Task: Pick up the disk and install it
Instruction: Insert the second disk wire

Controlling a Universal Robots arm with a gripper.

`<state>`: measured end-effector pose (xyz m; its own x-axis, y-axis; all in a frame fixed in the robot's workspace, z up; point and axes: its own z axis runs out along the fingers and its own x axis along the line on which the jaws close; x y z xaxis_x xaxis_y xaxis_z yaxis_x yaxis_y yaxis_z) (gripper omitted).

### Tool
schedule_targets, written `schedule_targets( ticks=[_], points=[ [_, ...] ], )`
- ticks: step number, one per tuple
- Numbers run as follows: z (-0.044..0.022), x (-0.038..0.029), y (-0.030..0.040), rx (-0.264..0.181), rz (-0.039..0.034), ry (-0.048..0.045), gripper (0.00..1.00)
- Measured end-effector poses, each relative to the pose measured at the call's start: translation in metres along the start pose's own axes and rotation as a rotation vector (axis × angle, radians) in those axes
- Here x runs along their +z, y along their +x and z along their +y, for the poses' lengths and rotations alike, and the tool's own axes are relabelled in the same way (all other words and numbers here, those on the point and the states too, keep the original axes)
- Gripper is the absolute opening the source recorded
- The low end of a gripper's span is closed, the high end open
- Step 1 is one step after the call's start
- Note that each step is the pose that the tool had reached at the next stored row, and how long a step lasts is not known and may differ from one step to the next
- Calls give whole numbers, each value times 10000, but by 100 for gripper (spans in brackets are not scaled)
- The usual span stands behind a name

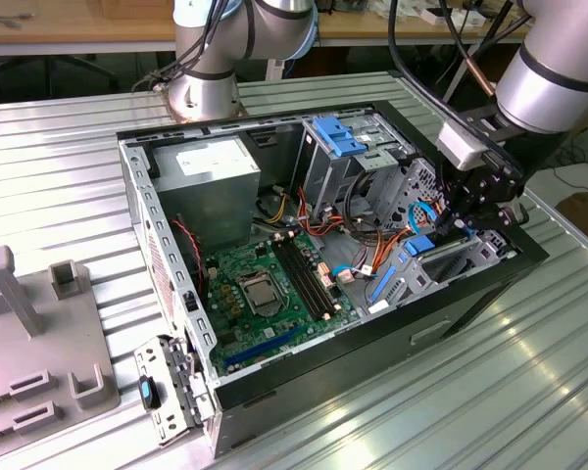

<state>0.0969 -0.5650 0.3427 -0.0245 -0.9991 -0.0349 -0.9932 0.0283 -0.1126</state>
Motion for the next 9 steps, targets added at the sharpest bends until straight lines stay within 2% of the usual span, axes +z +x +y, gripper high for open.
schedule_targets(
  ticks=[3, 5, 9],
  points=[
    [3, 25, 1, 2, -10, -1, 16],
    [8, 64, 3, 2, -12, -2, 16],
    [8, 75, 3, 3, -30, 1, 17]
  ],
)
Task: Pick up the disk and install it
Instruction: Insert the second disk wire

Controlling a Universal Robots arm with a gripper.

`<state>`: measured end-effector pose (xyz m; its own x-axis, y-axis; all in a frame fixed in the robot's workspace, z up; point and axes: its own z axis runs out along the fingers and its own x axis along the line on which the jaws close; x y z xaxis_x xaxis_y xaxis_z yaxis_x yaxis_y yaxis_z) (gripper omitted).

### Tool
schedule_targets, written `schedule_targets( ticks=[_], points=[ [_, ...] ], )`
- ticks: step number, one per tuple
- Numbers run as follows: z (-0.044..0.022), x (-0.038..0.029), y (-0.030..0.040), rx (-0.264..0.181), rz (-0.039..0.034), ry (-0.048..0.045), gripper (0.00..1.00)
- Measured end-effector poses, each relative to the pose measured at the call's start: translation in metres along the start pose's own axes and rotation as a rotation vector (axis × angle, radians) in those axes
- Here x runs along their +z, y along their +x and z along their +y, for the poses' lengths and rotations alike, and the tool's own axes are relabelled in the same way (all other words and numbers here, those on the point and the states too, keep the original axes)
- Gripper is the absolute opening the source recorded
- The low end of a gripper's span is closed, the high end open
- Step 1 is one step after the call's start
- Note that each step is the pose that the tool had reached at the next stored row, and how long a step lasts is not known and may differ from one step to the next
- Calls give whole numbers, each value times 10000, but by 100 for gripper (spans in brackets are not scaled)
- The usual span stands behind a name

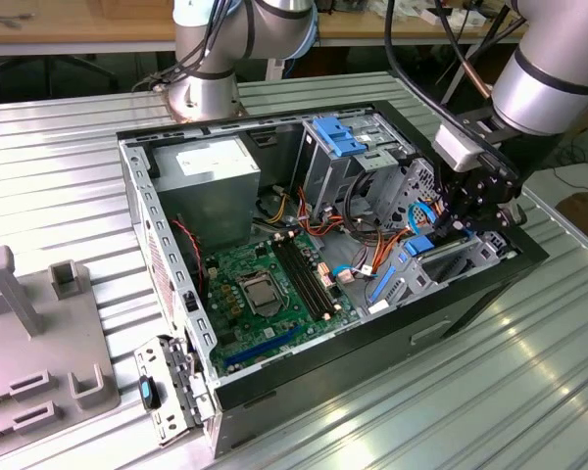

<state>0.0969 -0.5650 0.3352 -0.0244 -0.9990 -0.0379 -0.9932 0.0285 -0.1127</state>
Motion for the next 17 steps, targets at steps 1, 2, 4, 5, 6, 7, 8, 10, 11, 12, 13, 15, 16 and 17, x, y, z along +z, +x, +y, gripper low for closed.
schedule_targets(
  ticks=[1, 2, 4, 5, 6, 7, 8, 10, 11, 12, 13, 15, 16, 17],
  points=[
    [0, 2, 0, 0, -1, 1, 17],
    [0, -2, 1, 0, 1, 0, 17],
    [-4, -39, -1, 0, 3, -1, 24],
    [-7, -69, -2, 0, 7, -1, 24],
    [-9, -88, -3, 0, 5, -1, 24],
    [-13, -123, -4, 0, 7, -1, 24],
    [-19, -165, -5, 1, 8, -1, 24],
    [-20, -171, -6, 1, 5, -1, 24],
    [-20, -171, -6, 0, 5, -1, 22],
    [-20, -172, -6, 0, 6, -1, 22],
    [-20, -174, -6, 0, 8, -1, 15],
    [-21, -174, -6, 0, 7, -1, 11],
    [-20, -174, -6, 0, 8, -1, 11],
    [-21, -175, -6, 0, 8, -1, 11]
  ],
)
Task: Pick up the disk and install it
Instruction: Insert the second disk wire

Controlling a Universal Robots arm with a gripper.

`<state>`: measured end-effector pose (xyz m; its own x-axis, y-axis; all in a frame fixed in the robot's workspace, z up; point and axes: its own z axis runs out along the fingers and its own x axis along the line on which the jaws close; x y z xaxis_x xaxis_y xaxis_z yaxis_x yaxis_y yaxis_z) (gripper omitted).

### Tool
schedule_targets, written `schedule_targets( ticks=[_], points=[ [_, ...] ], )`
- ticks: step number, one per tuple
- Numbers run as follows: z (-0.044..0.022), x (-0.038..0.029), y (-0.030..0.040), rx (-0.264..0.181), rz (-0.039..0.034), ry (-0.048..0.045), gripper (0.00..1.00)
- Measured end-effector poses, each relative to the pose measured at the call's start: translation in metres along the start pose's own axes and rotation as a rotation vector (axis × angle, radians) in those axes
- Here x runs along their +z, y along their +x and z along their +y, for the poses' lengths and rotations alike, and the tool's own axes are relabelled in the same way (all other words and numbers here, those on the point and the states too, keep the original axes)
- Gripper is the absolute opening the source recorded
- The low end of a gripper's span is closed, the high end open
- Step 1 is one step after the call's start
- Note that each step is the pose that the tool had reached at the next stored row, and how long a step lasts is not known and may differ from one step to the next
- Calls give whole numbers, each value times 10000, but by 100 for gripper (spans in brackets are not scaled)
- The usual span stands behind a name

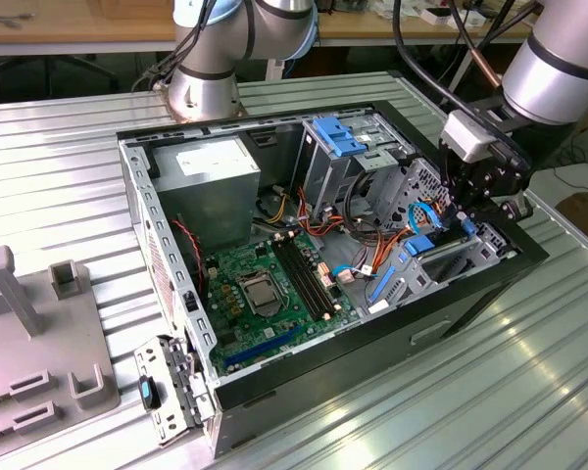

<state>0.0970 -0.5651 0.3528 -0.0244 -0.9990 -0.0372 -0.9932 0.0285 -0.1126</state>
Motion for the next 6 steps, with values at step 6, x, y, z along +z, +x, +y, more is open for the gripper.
schedule_targets(
  ticks=[6],
  points=[
    [0, -2, 0, 0, 0, 0, 11]
  ],
)
